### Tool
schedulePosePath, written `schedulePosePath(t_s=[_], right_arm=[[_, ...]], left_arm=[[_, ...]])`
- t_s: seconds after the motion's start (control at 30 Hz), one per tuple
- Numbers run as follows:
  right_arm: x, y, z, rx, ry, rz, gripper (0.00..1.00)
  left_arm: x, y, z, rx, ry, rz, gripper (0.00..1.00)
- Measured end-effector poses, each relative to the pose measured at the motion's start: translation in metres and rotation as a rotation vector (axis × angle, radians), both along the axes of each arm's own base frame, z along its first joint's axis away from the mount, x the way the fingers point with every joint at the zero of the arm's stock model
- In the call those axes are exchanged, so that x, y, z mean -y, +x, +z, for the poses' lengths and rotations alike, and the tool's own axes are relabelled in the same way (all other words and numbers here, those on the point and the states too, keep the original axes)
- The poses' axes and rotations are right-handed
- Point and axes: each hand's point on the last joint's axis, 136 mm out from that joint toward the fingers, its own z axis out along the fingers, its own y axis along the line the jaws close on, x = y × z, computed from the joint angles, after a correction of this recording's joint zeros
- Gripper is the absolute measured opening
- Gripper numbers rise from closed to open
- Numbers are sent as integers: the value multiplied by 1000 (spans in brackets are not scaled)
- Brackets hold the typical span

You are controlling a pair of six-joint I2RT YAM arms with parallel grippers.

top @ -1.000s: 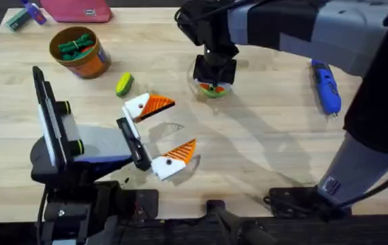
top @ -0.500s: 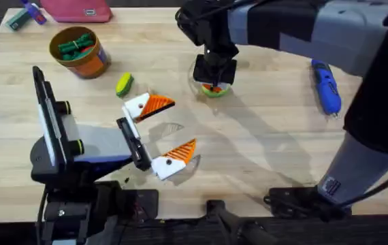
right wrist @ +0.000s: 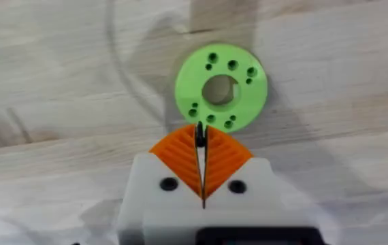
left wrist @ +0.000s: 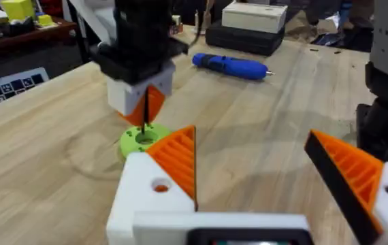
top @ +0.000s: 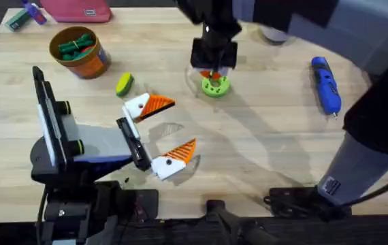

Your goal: Pick up the gripper from the table and insert it into the empty holder that is missing its gripper. Then pick up a screw, insert it into the mounting hole, and use the screwdriver to tighten it. Finally, clean up the table by picking up the vegetable and placing it into the bucket.

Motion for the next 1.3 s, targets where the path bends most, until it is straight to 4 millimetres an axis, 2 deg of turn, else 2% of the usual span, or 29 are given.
schedulePosePath(t_s=[0.17,0.33,0.47,0.63,0.83,1.0,1.3], right_arm=[[-8,9,46,50,24,74,6],[-11,12,81,96,34,168,6],[-14,7,102,125,38,295,6],[-28,-8,127,147,93,547,6],[-39,-31,148,136,152,778,6],[-48,-46,158,145,155,910,6],[-89,-90,173,185,153,1146,6]], left_arm=[[0,0,0,0,0,0,986],[0,0,0,0,0,0,986],[0,0,0,0,0,0,985],[0,0,0,0,0,0,986],[0,0,0,0,0,0,986],[0,0,0,0,0,0,986],[0,0,0,0,0,0,987]])
